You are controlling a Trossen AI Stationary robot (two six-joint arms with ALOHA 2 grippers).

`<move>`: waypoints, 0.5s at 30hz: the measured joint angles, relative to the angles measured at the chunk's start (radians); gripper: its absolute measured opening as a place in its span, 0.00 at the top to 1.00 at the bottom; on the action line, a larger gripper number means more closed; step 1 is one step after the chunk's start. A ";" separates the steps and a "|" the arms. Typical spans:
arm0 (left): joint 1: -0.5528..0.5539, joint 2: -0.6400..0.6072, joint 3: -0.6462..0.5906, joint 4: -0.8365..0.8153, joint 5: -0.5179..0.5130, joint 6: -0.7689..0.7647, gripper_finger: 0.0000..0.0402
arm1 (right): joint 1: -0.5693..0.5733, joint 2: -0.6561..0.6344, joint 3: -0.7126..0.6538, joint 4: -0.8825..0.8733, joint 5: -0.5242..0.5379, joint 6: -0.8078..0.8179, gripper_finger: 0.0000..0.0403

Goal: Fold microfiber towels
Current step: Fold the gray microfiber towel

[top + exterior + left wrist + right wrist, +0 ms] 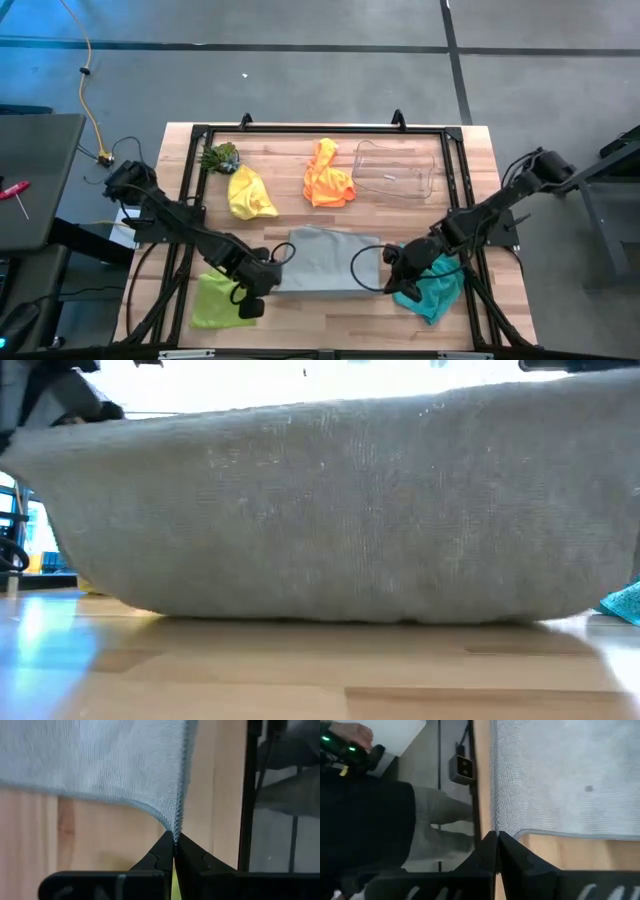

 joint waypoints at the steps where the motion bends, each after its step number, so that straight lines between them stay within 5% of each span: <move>1: 0.014 0.000 -0.001 -0.009 -0.002 0.031 1.00 | -0.016 -0.008 0.000 -0.008 -0.003 -0.009 1.00; 15: 0.365 -0.008 -0.003 -0.090 -0.109 0.417 1.00 | -0.220 -0.044 -0.001 -0.288 0.183 -0.071 1.00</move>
